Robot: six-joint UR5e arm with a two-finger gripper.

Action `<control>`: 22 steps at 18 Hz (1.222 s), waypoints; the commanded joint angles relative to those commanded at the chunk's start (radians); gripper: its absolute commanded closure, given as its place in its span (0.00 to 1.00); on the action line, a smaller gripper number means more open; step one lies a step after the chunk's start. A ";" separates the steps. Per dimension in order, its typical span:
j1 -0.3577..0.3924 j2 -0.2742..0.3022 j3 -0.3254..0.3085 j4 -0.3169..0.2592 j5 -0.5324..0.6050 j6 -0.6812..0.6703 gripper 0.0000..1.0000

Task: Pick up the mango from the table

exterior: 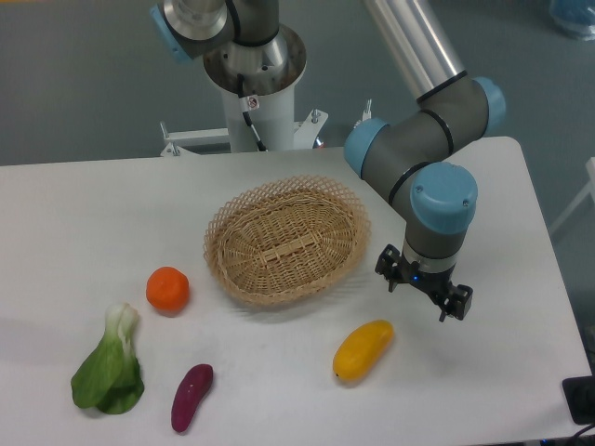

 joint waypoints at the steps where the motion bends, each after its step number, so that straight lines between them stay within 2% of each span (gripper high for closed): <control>1: 0.000 -0.002 0.000 0.000 0.000 0.000 0.00; 7: 0.000 0.002 -0.008 0.006 -0.027 -0.018 0.00; 11: 0.003 0.006 -0.011 0.008 -0.113 -0.133 0.00; 17: -0.035 -0.008 -0.009 0.012 -0.123 -0.141 0.00; 22: -0.077 -0.034 -0.002 0.012 -0.181 -0.186 0.00</control>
